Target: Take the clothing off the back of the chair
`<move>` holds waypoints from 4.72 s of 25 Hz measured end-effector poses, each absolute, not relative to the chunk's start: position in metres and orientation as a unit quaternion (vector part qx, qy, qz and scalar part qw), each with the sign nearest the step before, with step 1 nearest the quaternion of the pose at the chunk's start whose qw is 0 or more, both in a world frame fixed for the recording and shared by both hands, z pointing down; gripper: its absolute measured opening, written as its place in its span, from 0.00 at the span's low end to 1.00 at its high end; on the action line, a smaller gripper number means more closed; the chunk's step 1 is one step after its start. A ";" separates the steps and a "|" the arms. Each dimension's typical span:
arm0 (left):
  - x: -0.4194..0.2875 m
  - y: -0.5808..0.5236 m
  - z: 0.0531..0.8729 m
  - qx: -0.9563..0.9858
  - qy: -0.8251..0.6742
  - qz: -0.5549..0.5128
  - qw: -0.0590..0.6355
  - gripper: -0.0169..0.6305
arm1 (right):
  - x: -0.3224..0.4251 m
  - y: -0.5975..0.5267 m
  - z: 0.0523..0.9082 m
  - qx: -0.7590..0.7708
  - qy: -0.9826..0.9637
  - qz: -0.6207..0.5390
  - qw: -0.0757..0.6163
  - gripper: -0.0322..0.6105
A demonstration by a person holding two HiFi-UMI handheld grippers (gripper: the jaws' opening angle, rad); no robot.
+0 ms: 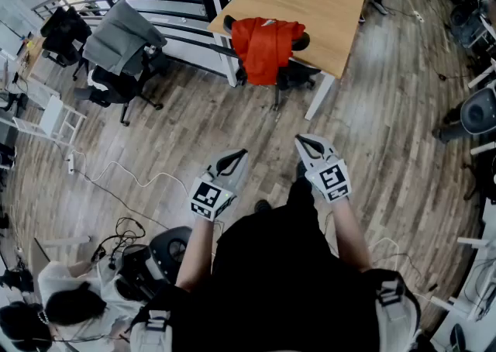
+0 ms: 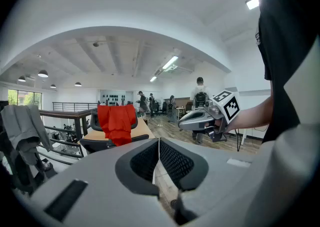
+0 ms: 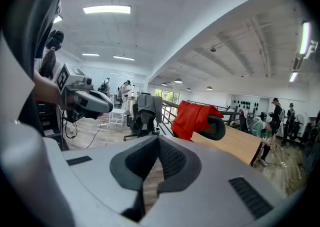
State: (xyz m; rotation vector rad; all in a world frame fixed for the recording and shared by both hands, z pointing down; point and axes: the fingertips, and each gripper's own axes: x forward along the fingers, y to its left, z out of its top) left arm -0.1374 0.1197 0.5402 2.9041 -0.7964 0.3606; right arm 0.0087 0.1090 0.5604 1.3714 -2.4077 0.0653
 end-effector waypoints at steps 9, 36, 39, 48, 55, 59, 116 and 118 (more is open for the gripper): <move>-0.148 0.125 0.535 0.957 -0.264 0.115 0.041 0.04 | 0.003 0.116 0.560 0.486 -0.853 0.021 0.188 0.05; -0.120 0.077 0.540 0.955 -0.266 0.115 0.062 0.04 | 0.038 0.073 0.562 0.486 -0.855 0.042 0.178 0.05; -0.114 0.062 0.537 0.954 -0.267 0.121 0.067 0.04 | 0.042 0.059 0.558 0.485 -0.856 0.042 0.172 0.05; -0.098 0.035 0.532 0.954 -0.266 0.125 0.065 0.04 | 0.058 0.029 0.560 0.482 -0.858 0.054 0.172 0.05; -0.097 0.011 0.533 0.949 -0.281 0.125 0.065 0.04 | 0.059 0.002 0.562 0.472 -0.865 0.050 0.163 0.05; -0.094 0.000 0.532 0.948 -0.284 0.127 0.061 0.04 | 0.062 -0.010 0.564 0.466 -0.868 0.052 0.164 0.05; -0.068 -0.215 0.521 0.932 -0.337 0.119 0.061 0.40 | 0.054 -0.197 0.534 0.386 -0.914 0.055 0.114 0.48; -0.067 -0.226 0.520 0.934 -0.332 0.119 0.060 0.43 | 0.052 -0.200 0.534 0.388 -0.912 0.057 0.125 0.48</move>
